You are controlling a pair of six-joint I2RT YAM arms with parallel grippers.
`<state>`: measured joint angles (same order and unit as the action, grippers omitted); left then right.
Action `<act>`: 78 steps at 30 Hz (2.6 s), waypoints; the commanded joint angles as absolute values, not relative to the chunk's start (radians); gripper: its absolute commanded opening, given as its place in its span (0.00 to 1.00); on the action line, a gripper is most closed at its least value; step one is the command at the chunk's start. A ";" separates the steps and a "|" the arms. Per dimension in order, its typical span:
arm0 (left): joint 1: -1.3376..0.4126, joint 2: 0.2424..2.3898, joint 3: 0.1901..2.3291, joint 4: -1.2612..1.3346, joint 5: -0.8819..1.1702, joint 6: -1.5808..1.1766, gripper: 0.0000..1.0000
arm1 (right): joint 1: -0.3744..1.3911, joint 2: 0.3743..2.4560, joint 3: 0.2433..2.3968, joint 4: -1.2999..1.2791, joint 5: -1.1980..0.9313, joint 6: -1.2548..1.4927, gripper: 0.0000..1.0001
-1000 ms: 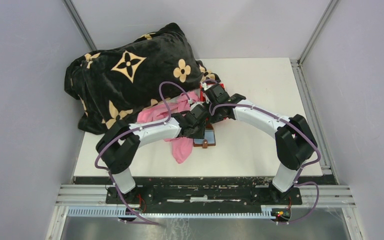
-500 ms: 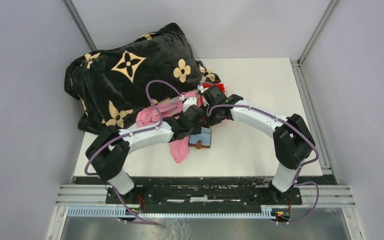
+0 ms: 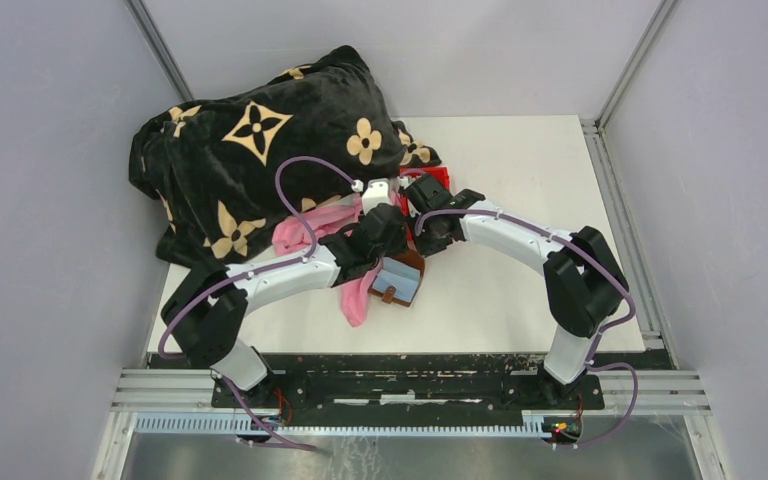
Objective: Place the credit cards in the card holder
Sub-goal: Open the card holder at the center of the board.
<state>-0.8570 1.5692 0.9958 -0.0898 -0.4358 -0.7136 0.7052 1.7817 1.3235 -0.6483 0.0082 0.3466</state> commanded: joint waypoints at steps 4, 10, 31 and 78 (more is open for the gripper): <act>-0.853 1.474 0.956 -0.033 -0.481 -0.754 0.47 | 0.711 1.794 1.321 -0.681 0.052 0.363 0.08; -0.853 1.375 0.875 -0.026 -0.443 -0.744 0.47 | 0.679 1.787 1.291 -0.667 0.016 0.399 0.04; -0.900 1.311 0.669 0.000 -0.246 -0.769 0.41 | 0.669 1.796 1.328 -0.680 0.022 0.367 0.04; -1.080 1.734 0.940 0.224 -0.057 -0.762 0.42 | 0.647 2.062 1.753 -0.821 -0.071 0.243 0.29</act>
<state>-1.0748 1.7481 0.8921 0.1627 -0.0708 -0.7963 0.6506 2.0644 1.6711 -0.8021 -0.0429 0.2733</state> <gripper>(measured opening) 0.411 0.213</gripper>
